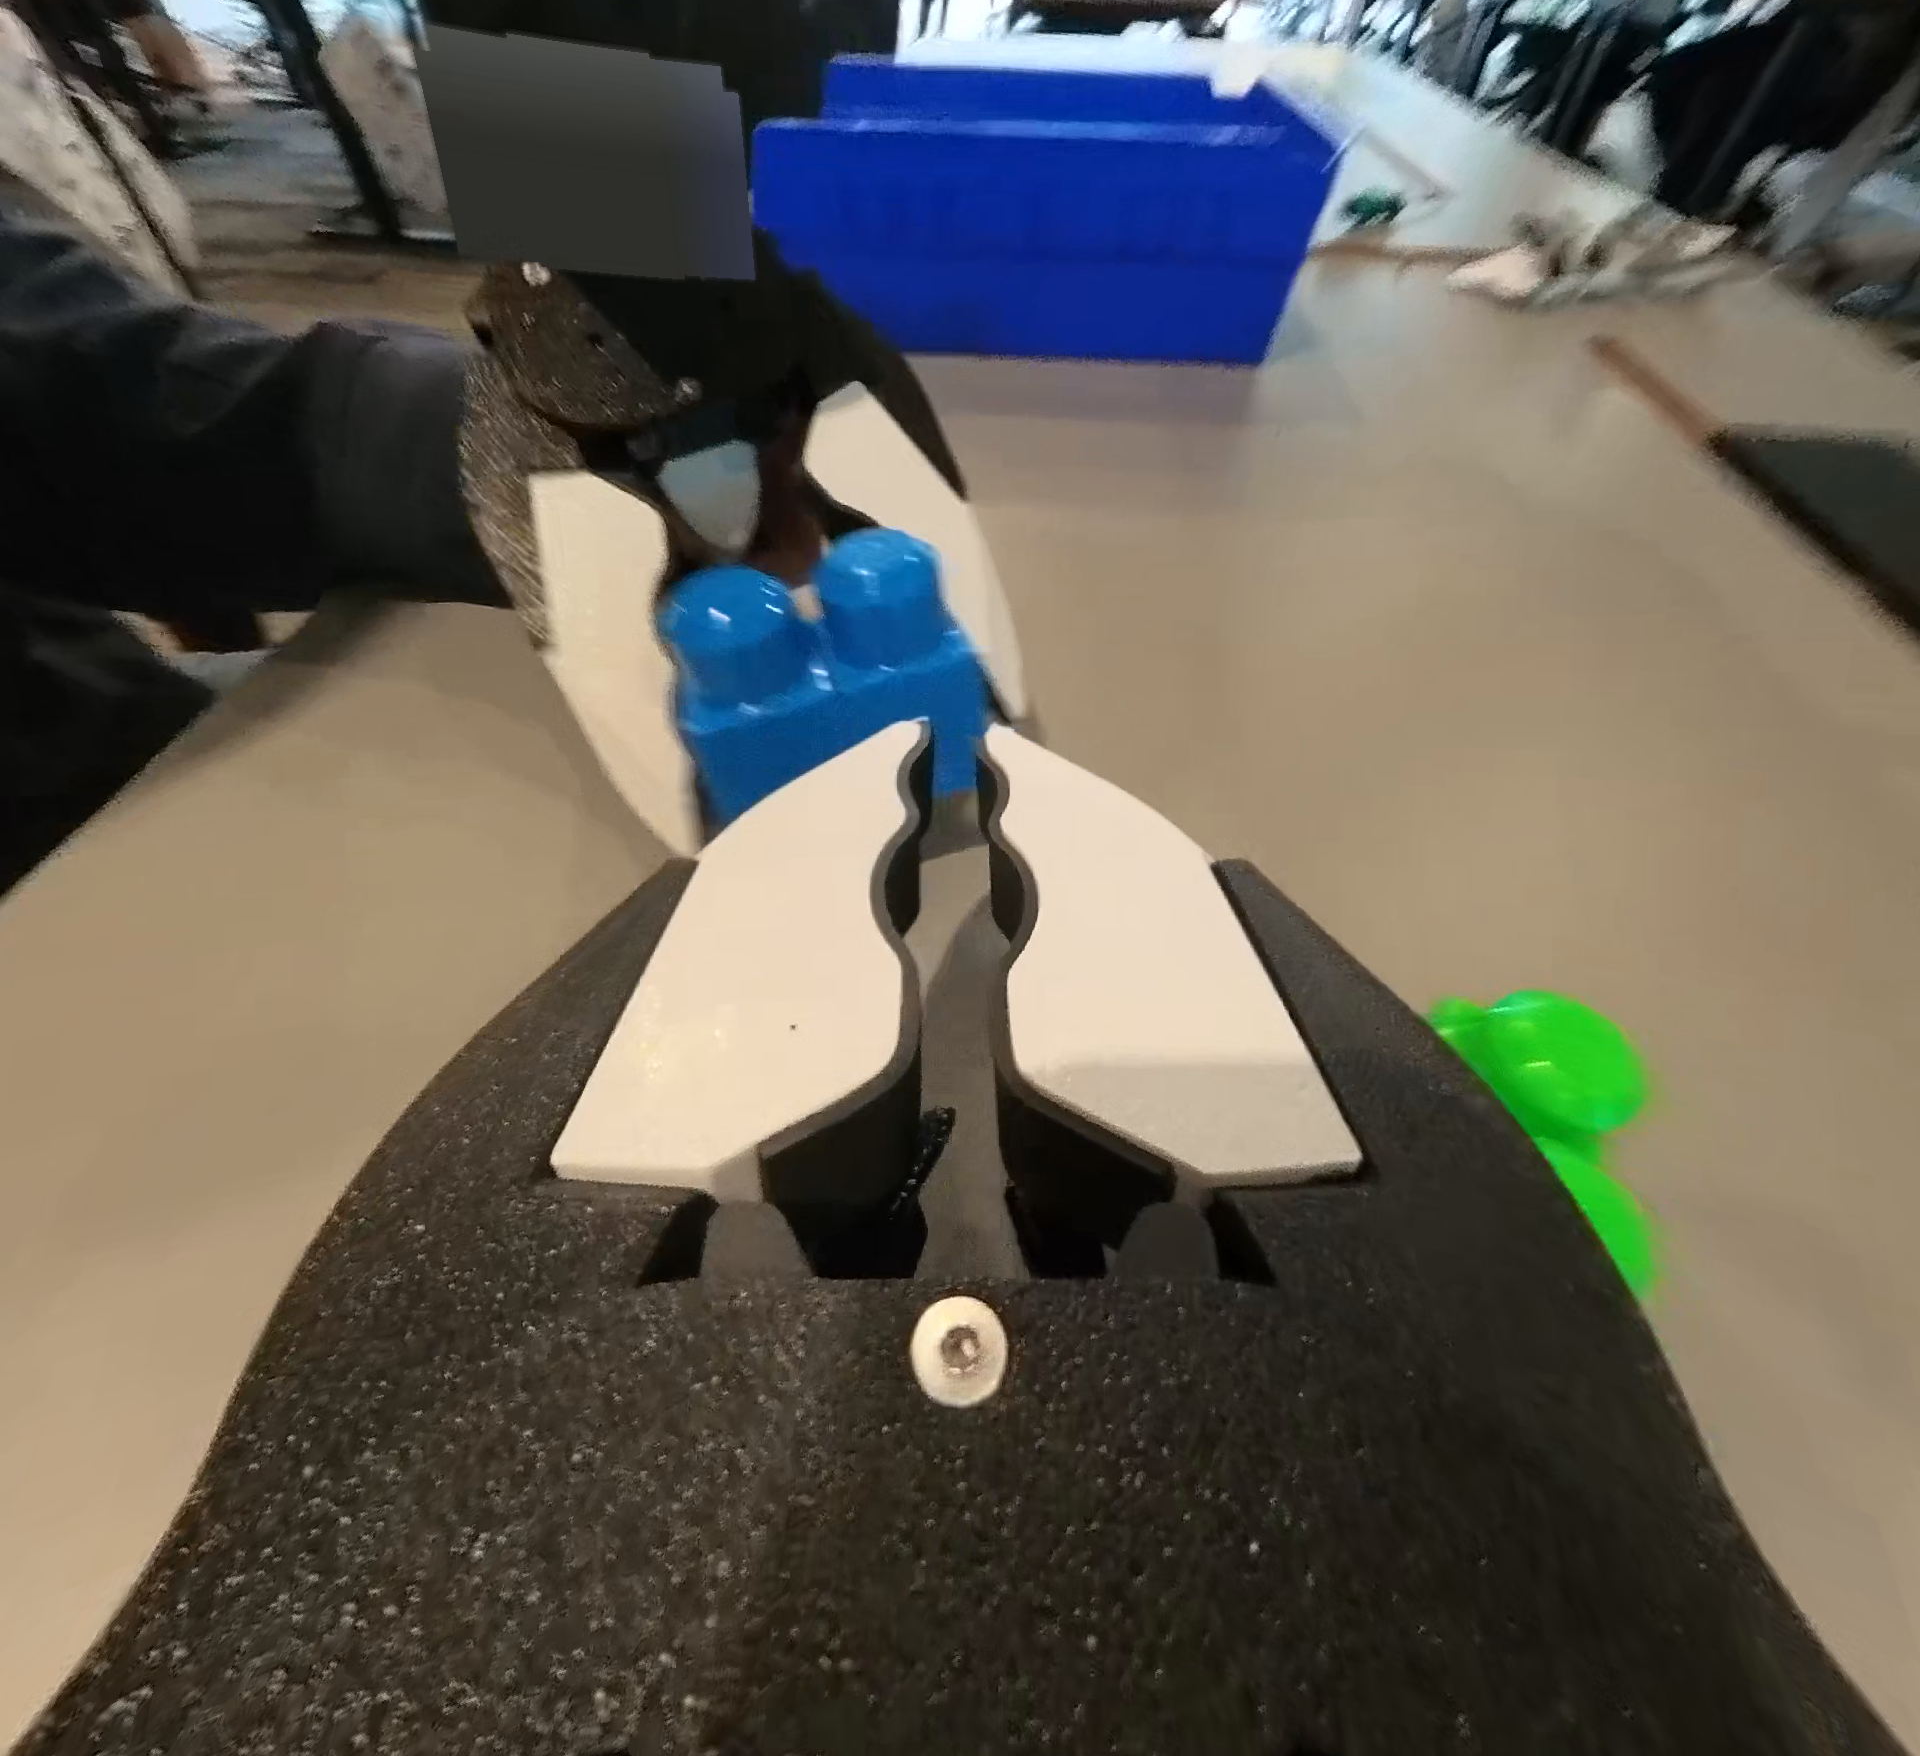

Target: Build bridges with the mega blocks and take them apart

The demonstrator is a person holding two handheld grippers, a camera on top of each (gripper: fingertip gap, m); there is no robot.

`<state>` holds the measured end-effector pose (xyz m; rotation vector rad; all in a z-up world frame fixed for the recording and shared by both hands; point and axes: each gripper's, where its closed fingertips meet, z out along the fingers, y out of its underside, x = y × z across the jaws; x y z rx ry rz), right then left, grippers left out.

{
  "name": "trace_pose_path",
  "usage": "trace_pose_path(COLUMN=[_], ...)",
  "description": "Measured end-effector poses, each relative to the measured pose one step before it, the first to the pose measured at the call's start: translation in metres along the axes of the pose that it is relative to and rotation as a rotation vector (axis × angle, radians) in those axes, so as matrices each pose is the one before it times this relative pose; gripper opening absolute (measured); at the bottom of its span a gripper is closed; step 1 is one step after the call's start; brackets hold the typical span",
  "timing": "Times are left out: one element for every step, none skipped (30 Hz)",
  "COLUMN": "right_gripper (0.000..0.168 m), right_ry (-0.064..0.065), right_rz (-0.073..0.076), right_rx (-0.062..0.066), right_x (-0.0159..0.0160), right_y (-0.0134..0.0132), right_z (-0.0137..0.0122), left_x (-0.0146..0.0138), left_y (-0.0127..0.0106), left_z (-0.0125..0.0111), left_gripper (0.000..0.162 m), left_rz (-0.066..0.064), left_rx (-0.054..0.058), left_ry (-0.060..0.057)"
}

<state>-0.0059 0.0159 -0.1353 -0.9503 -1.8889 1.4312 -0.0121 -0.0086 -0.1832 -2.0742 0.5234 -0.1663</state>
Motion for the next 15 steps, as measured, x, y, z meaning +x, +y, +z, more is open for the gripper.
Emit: trace_pose_path(right_gripper=[0.008, 0.010, 0.014, 0.019, 0.025, 0.033, 0.044, 0.053, 0.063, 0.072, 0.081, 0.087, 0.093, 0.097, 0.099], right_ry=[0.0214, 0.0199, 0.0224, 0.0221, 0.0238, 0.0348, 0.0404, 0.0342, 0.0324, 0.0374, 0.0368, 0.0303, 0.0318, 0.0257, 0.0153], right_rz=[-0.0276, -0.0294, -0.0307, -0.0354, -0.0450, -0.0528, -0.0581, -0.0642, -0.0666, -0.0668, -0.0680, -0.0682, -0.0699, -0.0704, -0.0645], right_rx=[0.0113, 0.0164, 0.0191, 0.0153, 0.0075, 0.0072, 0.0103, 0.0069, 0.0038, 0.0025, 0.0007, -0.0010, -0.0043, -0.0108, -0.0122], right_x=[0.00111, 0.00074, 0.00113, 0.00093, 0.00079, 0.00175, 0.00191, 0.00096, 0.00077, 0.00176, 0.00181, 0.00085, 0.00076, -0.00016, -0.00173], right_y=[-0.00610, -0.00841, -0.01024, -0.01099, -0.01078, -0.01160, -0.01272, -0.01293, -0.01271, -0.01212, -0.01132, -0.01048, -0.00914, -0.00721, -0.00590], right_z=[-0.00276, -0.00314, -0.00332, -0.00358, -0.00360, -0.00343, -0.00308, -0.00254, -0.00217, -0.00171, -0.00118, -0.00055, 0.00019, 0.00061, 0.00128], left_x=[0.00355, 0.00454, 0.00550, 0.00401, 0.00301, 0.00345, 0.00272, 0.00140, 0.00048, -0.00081, -0.00165, -0.00106, -0.00006, 0.00119, 0.00179], left_y=[-0.00669, -0.00848, -0.01024, -0.01130, -0.01113, -0.01095, -0.01111, -0.01073, -0.01008, -0.00946, -0.00861, -0.00744, -0.00646, -0.00506, -0.00371], left_z=[-0.00488, -0.00561, -0.00618, -0.00657, -0.00674, -0.00674, -0.00655, -0.00615, -0.00590, -0.00536, -0.00478, -0.00391, -0.00277, -0.00147, -0.00050], left_gripper=[0.079, 0.079, 0.079, 0.079, 0.079, 0.079, 0.079, 0.079, 0.079, 0.079, 0.079, 0.079, 0.079, 0.079, 0.080], left_rz=[0.0118, 0.0078, 0.0039, -0.0027, -0.0028, 0.0018, 0.0033, 0.0053, 0.0062, 0.0036, -0.0024, -0.0085, -0.0077, -0.0010, 0.0054], left_rx=[0.0255, 0.0285, 0.0302, 0.0254, 0.0148, 0.0075, 0.0058, 0.0036, 0.0007, 0.0000, -0.0004, -0.0015, -0.0010, -0.0011, -0.0011], left_ry=[0.0472, 0.0607, 0.0741, 0.0680, 0.0622, 0.0644, 0.0574, 0.0471, 0.0395, 0.0307, 0.0247, 0.0261, 0.0293, 0.0313, 0.0304])
